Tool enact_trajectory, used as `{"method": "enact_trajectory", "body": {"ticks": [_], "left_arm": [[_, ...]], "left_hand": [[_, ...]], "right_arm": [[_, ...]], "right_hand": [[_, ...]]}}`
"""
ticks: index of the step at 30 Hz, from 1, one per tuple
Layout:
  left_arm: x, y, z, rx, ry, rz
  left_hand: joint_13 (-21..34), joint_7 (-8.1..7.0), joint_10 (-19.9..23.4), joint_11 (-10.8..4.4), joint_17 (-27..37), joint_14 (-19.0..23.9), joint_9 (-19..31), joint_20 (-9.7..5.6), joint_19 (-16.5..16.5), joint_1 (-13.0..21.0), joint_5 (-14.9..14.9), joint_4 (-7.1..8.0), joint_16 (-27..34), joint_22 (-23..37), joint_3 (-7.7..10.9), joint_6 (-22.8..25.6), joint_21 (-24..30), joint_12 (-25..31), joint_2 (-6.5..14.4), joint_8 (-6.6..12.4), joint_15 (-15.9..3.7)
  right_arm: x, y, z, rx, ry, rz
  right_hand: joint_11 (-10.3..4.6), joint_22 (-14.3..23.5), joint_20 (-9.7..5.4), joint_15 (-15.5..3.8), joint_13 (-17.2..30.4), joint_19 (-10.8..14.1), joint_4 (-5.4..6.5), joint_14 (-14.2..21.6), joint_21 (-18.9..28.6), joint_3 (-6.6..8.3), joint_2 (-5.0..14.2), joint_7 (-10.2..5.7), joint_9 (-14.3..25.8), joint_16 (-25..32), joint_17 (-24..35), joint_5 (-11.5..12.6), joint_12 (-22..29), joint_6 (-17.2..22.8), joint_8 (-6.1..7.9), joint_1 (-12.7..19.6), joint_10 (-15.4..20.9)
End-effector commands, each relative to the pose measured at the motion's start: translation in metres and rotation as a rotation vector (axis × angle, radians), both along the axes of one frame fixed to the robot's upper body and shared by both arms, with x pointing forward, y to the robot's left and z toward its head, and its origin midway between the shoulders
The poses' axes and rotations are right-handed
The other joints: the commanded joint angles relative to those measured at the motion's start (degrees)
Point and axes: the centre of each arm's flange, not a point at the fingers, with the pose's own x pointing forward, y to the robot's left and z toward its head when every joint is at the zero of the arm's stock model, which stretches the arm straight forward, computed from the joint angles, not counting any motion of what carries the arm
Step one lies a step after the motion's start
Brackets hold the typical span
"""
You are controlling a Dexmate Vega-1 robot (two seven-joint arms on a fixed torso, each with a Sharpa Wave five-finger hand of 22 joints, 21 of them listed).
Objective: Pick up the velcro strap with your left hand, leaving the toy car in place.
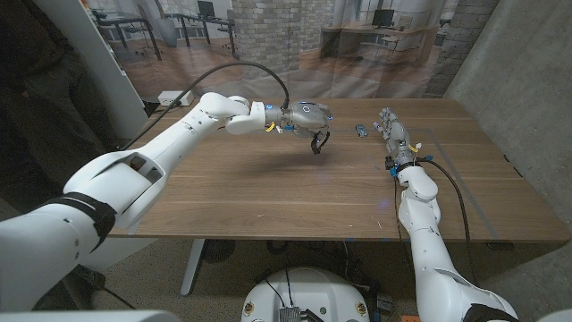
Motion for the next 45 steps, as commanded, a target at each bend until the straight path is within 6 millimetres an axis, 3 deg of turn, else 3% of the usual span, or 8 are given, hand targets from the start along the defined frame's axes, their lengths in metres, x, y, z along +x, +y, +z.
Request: {"method": "enact_trajectory", "body": {"ticks": [1, 45], "left_arm": [[-0.005, 0.004, 0.005, -0.049, -0.024, -0.003], [-0.012, 0.018, 0.028, -0.278, -0.078, -0.071]], "left_hand": [[2.05, -0.02, 6.55, -3.36, 0.23, 0.78, -0.04, -0.23, 0.02, 0.17, 0.26, -0.12, -0.19, 0.08, 0.6, 0.42, 0.53, 0.92, -0.61, 0.28, -9.76], [2.85, 0.13, 7.41, -3.24, 0.55, 2.51, -1.38, -0.71, 0.05, -0.41, 0.31, -0.06, -1.29, 0.1, 2.6, 0.86, 2.27, 0.56, -1.53, 0.19, -9.78]], "right_arm": [[-0.003, 0.002, 0.001, -0.008, -0.004, -0.002], [-0.008, 0.015, 0.001, -0.018, -0.01, -0.001]], "right_hand": [[0.07, 0.11, -0.4, 0.06, 0.34, 0.12, -0.33, 0.36, -0.04, -0.05, 0.17, 0.1, 0.11, -0.2, 0.17, 0.34, 0.08, 0.3, 0.16, -0.43, 0.4], [0.05, 0.11, -0.46, 0.01, 0.34, 0.12, -0.54, 0.35, -0.03, 0.02, 0.12, 0.07, 0.11, -0.22, 0.17, 0.4, 0.06, 0.36, 0.17, -0.54, 0.46]]}}
